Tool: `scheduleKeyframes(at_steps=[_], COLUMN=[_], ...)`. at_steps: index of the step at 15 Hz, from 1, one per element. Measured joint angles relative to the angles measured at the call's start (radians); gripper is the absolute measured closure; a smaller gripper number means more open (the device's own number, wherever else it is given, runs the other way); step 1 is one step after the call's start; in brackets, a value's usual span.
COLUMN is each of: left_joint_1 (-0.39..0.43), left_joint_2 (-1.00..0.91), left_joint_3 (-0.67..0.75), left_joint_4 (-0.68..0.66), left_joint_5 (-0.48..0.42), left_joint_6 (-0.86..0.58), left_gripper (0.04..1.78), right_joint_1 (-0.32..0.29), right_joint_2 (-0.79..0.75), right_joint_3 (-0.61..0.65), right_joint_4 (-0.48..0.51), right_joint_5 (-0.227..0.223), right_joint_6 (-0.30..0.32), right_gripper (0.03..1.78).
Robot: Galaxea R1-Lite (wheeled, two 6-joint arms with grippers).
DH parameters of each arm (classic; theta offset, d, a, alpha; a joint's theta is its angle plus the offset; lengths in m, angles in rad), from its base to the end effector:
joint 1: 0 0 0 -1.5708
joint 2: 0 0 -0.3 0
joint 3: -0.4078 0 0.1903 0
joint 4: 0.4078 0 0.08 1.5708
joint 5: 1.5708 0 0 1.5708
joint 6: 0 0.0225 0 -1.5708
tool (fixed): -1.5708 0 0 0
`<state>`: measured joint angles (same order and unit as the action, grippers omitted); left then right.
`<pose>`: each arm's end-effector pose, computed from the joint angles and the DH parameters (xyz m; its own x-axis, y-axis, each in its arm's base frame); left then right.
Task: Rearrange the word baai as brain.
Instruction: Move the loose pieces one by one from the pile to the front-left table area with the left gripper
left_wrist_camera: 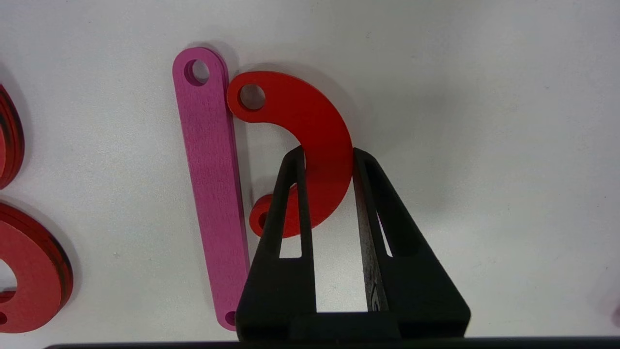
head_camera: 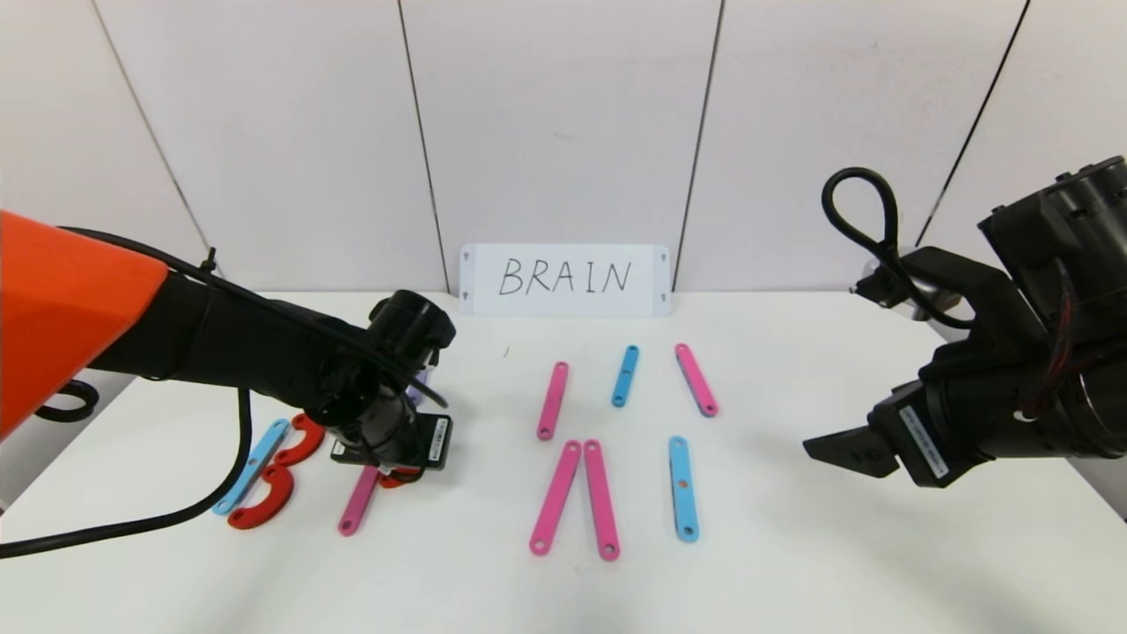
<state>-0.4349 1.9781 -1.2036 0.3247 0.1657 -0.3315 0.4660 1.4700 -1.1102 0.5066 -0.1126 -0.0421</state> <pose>0.3126 -0.1411 0.1162 0.4759 -0.0392 -0.8786 0.0657 0.9978 -0.0089 0.2032 0.0994 0.2296 0.6253 0.1887 -0.7572 -0.4098 0.9052 -0.1128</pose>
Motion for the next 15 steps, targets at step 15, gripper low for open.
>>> scheduleKeyframes(at_steps=[15], left_joint_1=[-0.009], left_joint_2=[-0.001], left_joint_3=[-0.004], left_joint_4=[-0.009], left_joint_5=[-0.001], left_joint_6=[0.006], left_gripper=[1.35], right_joint_1=[0.003], right_joint_2=[0.0], right_joint_3=[0.003], right_joint_4=[0.0], right_joint_5=[0.0], right_joint_6=[0.0], right_gripper=[0.07])
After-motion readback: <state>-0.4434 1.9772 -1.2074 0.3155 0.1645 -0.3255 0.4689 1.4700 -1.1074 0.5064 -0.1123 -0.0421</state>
